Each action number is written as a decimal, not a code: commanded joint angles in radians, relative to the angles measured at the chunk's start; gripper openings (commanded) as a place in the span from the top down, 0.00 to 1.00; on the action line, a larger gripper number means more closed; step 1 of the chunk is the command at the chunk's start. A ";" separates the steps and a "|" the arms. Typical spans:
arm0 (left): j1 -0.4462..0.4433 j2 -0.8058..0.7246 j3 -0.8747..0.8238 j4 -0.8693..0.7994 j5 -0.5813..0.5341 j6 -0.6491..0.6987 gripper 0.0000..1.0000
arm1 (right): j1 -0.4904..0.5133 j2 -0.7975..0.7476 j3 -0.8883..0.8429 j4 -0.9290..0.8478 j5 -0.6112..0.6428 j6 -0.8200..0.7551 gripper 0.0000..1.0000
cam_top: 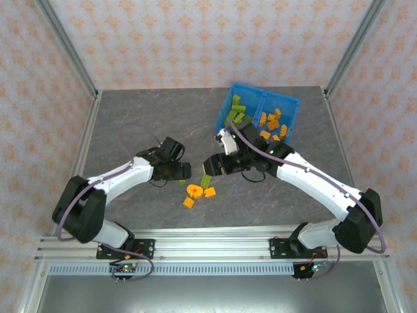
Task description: Sort the legos into containers by color
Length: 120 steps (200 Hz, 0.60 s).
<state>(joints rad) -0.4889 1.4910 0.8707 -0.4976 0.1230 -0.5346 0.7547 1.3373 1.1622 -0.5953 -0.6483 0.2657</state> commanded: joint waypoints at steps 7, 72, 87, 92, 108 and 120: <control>-0.007 0.066 0.011 0.084 -0.016 -0.043 0.14 | 0.002 -0.022 -0.034 -0.027 0.009 0.010 0.36; -0.027 0.150 0.003 0.132 0.035 -0.023 0.53 | 0.002 0.013 -0.015 -0.026 0.049 0.012 0.37; -0.030 0.147 0.002 0.126 0.044 -0.028 0.63 | 0.002 0.009 -0.015 -0.028 0.058 0.017 0.36; -0.032 0.143 0.003 0.121 0.044 -0.030 0.66 | 0.002 0.005 -0.016 -0.030 0.064 0.019 0.36; -0.044 0.111 0.016 0.097 0.042 -0.033 0.71 | 0.002 -0.015 -0.021 -0.025 0.091 0.032 0.35; -0.062 0.071 0.046 0.075 0.037 -0.030 0.73 | 0.002 -0.040 -0.027 -0.015 0.118 0.043 0.34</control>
<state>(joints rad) -0.5217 1.6295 0.8711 -0.3859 0.1612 -0.5591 0.7567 1.3430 1.1275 -0.6132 -0.5980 0.2817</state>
